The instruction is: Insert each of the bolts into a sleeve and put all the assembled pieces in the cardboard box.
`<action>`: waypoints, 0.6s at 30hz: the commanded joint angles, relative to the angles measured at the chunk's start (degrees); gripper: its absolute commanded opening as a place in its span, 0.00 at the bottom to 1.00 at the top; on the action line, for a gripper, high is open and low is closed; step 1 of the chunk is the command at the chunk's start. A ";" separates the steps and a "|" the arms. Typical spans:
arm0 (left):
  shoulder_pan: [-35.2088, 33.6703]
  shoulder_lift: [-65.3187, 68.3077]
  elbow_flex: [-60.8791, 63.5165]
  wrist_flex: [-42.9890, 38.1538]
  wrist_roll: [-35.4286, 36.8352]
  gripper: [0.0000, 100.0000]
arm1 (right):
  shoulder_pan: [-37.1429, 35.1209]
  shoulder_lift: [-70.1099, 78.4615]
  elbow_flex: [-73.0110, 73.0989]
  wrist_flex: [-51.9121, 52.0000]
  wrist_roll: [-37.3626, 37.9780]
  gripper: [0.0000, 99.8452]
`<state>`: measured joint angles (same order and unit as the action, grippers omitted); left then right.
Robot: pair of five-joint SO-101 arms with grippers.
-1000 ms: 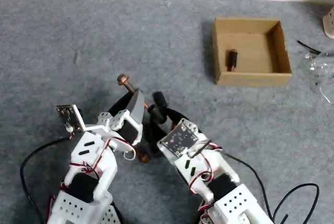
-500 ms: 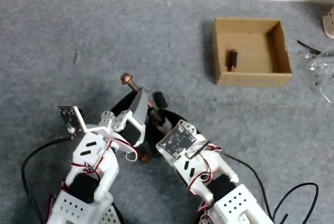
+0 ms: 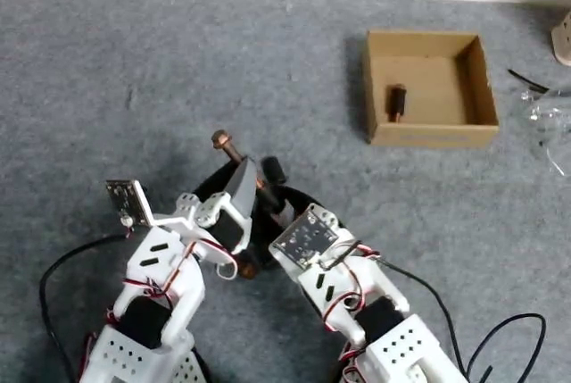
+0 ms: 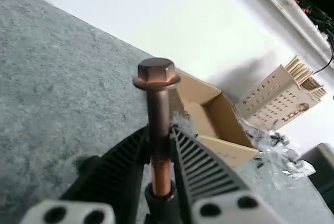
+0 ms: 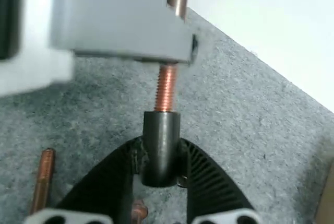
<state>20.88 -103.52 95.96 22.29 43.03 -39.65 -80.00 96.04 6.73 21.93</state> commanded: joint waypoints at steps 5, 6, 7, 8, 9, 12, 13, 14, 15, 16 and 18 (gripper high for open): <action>5.23 -1.10 1.01 2.37 0.53 0.00 | 2.07 -0.66 6.55 -2.95 0.53 0.00; 6.11 -1.10 1.10 2.81 0.53 0.00 | 2.77 -0.75 6.37 -3.21 0.35 0.00; 6.55 -1.10 1.10 2.90 0.53 0.00 | 3.30 -0.75 6.37 -3.21 0.35 0.00; 6.55 -1.10 1.10 2.90 0.53 0.00 | 3.47 -0.75 6.37 -3.21 0.35 0.00; 6.55 -1.10 1.10 2.90 0.53 0.00 | 3.47 -0.75 6.37 -3.21 0.35 0.00; 6.64 -1.10 1.10 2.90 0.53 0.00 | 3.47 -0.75 6.37 -3.21 0.35 0.00; 6.64 -1.10 1.10 2.90 0.53 0.00 | 3.47 -0.75 6.37 -3.21 0.44 0.00; 6.64 -1.10 1.10 2.90 0.53 0.00 | 3.47 -0.75 6.37 -3.21 0.44 0.00; 6.64 -1.10 1.10 2.99 0.53 0.00 | 3.47 -0.75 6.37 -3.21 0.44 0.00; 6.64 -1.10 1.19 2.99 0.53 0.00 | 3.47 -0.75 6.37 -3.21 0.53 0.00; 6.64 -1.01 1.10 3.52 0.53 0.00 | 3.47 -0.75 6.37 -3.21 0.53 0.00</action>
<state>26.07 -103.52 95.96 25.19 43.21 -37.63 -80.00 96.04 6.29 22.02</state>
